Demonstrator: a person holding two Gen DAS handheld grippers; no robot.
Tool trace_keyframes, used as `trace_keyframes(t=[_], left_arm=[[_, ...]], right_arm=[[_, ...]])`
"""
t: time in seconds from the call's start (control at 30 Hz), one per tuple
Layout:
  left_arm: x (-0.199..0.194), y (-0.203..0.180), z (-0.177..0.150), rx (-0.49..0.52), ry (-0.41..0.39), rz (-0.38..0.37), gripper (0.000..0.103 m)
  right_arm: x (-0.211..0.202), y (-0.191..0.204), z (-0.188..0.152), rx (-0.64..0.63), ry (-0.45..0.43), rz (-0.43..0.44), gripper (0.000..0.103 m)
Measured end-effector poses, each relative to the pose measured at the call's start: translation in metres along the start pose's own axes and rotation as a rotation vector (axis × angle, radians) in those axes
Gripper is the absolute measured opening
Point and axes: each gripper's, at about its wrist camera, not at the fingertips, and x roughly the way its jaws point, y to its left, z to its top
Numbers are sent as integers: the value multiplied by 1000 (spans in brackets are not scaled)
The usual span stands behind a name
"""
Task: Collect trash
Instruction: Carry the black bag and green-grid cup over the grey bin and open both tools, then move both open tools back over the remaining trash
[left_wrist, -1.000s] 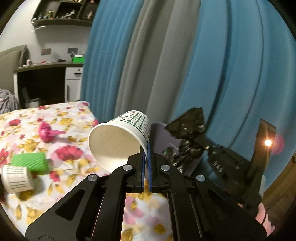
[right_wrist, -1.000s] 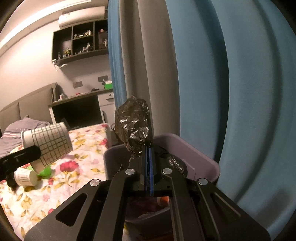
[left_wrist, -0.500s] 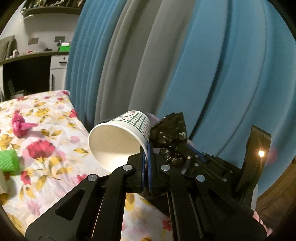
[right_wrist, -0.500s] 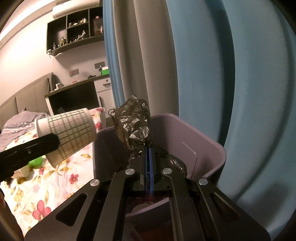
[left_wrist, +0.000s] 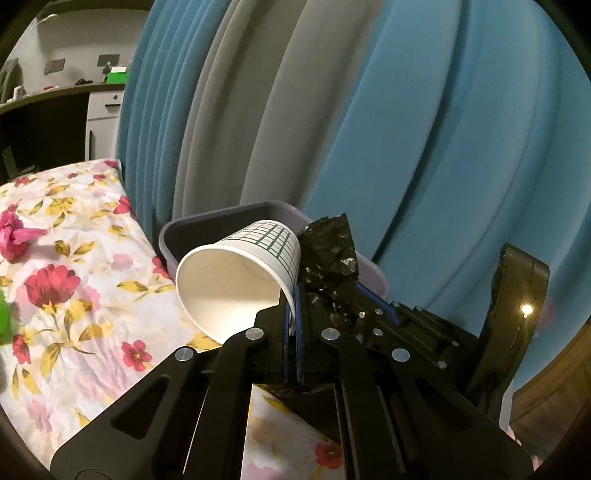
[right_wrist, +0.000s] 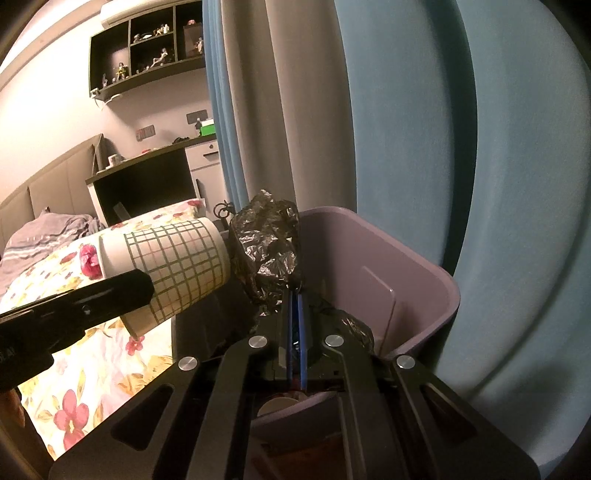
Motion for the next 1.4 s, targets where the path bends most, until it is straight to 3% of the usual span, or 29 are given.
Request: trace_keyframes(t=[0.13, 0.2, 0.27, 0.43, 0.63, 0.67, 0.7, 0.77, 0.8, 0.83, 1.13, 1.4], left_arm=[[8, 2, 2, -1, 18, -10, 2], [13, 1, 1, -4, 30, -14, 2], [18, 2, 0, -12, 46, -25, 2], [31, -4, -5, 1, 77, -27, 3], [44, -14, -7, 39, 116, -10, 7], [44, -15, -7, 48, 118, 1, 10], [43, -16, -8, 57, 114, 17, 20], [38, -17, -12, 60, 89, 30, 46], [34, -16, -13, 59, 68, 49, 66], [28, -15, -15, 60, 38, 75, 76], [-22, 2, -26, -4, -49, 232, 94], [-92, 29, -40, -57, -108, 382, 97]], right_arm=[[-4, -5, -3, 8, -11, -8, 40], [-6, -8, -4, 9, -21, -18, 41], [-12, -10, -6, 4, -41, -53, 51], [-26, -23, -7, 19, -90, -131, 62], [-39, -33, -4, 41, -134, -161, 64], [-42, -33, -3, 43, -140, -163, 64], [-44, -34, -2, 43, -146, -165, 64], [-48, -34, -1, 46, -155, -161, 65], [-49, -35, -1, 49, -161, -160, 65], [-50, -34, 0, 50, -164, -160, 66], [-68, -24, 4, 80, -193, -131, 83], [-80, 7, -3, 61, -174, -54, 89]])
